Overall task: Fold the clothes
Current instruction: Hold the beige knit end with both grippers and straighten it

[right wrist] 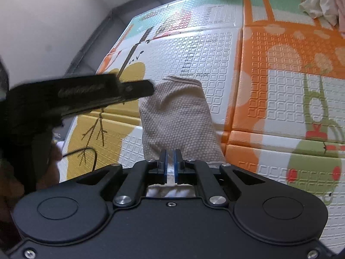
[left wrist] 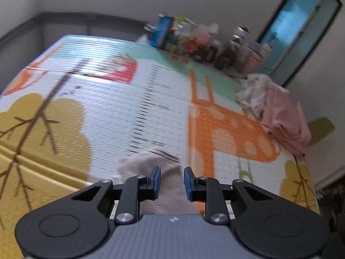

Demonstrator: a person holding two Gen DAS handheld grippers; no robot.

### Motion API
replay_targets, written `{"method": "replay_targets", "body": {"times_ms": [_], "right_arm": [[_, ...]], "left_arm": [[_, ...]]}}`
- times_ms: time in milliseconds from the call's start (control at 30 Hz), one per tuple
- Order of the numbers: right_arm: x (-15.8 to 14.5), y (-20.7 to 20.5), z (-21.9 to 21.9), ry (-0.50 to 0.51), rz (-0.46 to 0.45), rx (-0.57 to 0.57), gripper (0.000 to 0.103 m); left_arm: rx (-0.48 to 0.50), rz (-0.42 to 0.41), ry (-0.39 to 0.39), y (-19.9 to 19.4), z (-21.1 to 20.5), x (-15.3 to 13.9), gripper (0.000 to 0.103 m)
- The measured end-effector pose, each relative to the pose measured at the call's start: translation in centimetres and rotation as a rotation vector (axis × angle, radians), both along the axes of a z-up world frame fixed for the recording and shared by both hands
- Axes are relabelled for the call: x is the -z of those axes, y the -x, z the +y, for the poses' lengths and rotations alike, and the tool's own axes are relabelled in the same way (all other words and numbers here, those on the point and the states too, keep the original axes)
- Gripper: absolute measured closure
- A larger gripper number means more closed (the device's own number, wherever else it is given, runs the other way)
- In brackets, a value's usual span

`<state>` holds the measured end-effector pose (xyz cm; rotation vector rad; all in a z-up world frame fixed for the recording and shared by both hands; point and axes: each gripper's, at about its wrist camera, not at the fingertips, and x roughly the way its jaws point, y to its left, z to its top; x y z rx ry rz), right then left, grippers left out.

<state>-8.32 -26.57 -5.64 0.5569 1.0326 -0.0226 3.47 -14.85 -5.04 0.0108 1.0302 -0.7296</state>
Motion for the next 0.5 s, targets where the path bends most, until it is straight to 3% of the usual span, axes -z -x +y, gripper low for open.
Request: {"method": "replay_targets", "body": {"times_ms": [167,500], "right_arm": [[1.5,0.4,1.0,0.021,0.018,-0.016,0.098],[3.5,1.0,2.6,0.11,0.004,-0.046,0.099]], "left_arm": [[0.056,0.046,-0.02,0.3,-1.6,1.7,0.078],[0.025,0.09,-0.109,-1.4,-2.7,4.9,0.079]]}}
